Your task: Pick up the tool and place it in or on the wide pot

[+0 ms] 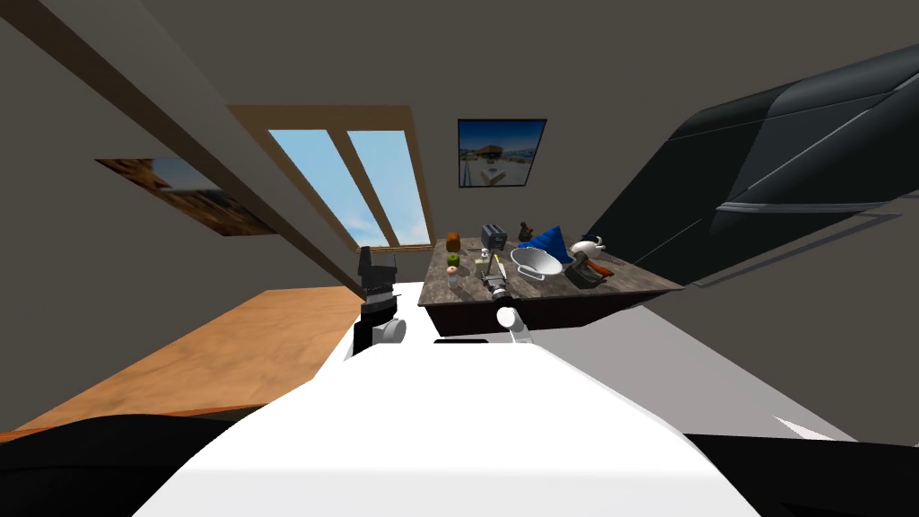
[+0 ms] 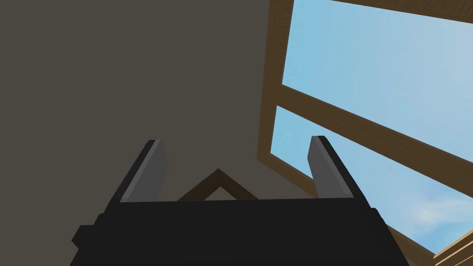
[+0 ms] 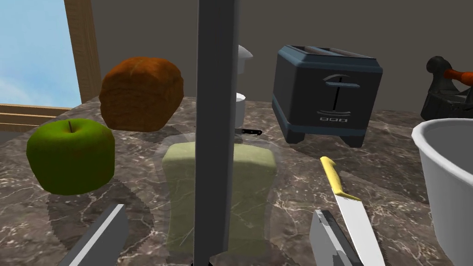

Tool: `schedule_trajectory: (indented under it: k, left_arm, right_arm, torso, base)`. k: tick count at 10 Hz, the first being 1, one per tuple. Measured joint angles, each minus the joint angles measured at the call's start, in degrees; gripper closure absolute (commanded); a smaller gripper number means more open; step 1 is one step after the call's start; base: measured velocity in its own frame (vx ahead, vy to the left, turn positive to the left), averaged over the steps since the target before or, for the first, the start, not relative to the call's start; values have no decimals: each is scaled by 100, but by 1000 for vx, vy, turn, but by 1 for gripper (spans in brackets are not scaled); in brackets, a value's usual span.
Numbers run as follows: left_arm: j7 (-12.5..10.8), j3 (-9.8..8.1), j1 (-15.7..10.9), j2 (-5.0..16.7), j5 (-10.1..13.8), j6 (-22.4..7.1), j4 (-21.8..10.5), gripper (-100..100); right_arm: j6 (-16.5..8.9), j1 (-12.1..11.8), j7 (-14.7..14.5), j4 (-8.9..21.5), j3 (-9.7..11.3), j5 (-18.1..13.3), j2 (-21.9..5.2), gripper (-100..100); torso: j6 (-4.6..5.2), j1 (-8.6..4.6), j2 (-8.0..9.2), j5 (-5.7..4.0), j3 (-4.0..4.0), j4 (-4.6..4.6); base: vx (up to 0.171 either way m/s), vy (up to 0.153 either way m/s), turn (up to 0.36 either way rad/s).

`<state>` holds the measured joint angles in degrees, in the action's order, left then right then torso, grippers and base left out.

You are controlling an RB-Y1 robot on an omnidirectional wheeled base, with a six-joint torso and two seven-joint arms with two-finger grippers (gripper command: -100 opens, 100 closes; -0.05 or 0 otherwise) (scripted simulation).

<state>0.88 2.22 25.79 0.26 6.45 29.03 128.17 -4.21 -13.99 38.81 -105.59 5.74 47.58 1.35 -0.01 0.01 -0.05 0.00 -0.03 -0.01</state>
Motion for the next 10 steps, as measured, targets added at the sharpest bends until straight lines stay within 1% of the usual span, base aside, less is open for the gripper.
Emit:
schedule_trajectory:
  k: [1, 2, 3, 4, 8, 9, 10]
  left_arm:
    - [0, 0, 0, 0, 0, 0, 0, 0]
    - [0, 0, 0, 0, 0, 0, 0, 0]
    - [0, 0, 1, 0, 0, 0, 0, 0]
    - [0, 0, 0, 0, 0, 0, 0, 0]
    - [0, 0, 0, 0, 0, 0, 0, 0]
    - [0, 0, 0, 0, 0, 0, 0, 0]
    - [0, 0, 0, 0, 0, 0, 0, 0]
  right_arm:
    - [-5, 0, 6, 0, 1, 4, 12, 0]
    - [-5, 0, 6, 0, 1, 4, 11, -100]
    - [-83, -3, 10, -62, -44, -3, 27, -100]
    - [-107, -2, 11, -72, -50, -5, 29, 100]
    - [-101, 0, 17, -74, -49, -1, 33, 100]
    - [-101, 0, 17, -74, -49, 0, 34, 0]
    - [-101, 0, 18, -74, -49, 0, 34, 100]
  torso:
    - [0, -1, 3, 0, 2, 0]
    - [0, -2, 5, 0, 3, 1]
    - [1, 7, -23, 1, -12, -3]
    - [0, 5, -18, 1, -11, -5]
    - [-1, -3, 2, 2, 0, -2]
    - [-1, -2, 3, 2, 0, -1]
    - [-1, -2, 3, 2, 1, -1]
  base:
    - [0, 0, 0]
    - [102, 26, -43]
    - [65, 18, -13]
    - [8, 3, 2]
    - [0, 0, 0]
    - [0, 0, 0]
    - [0, 0, 0]
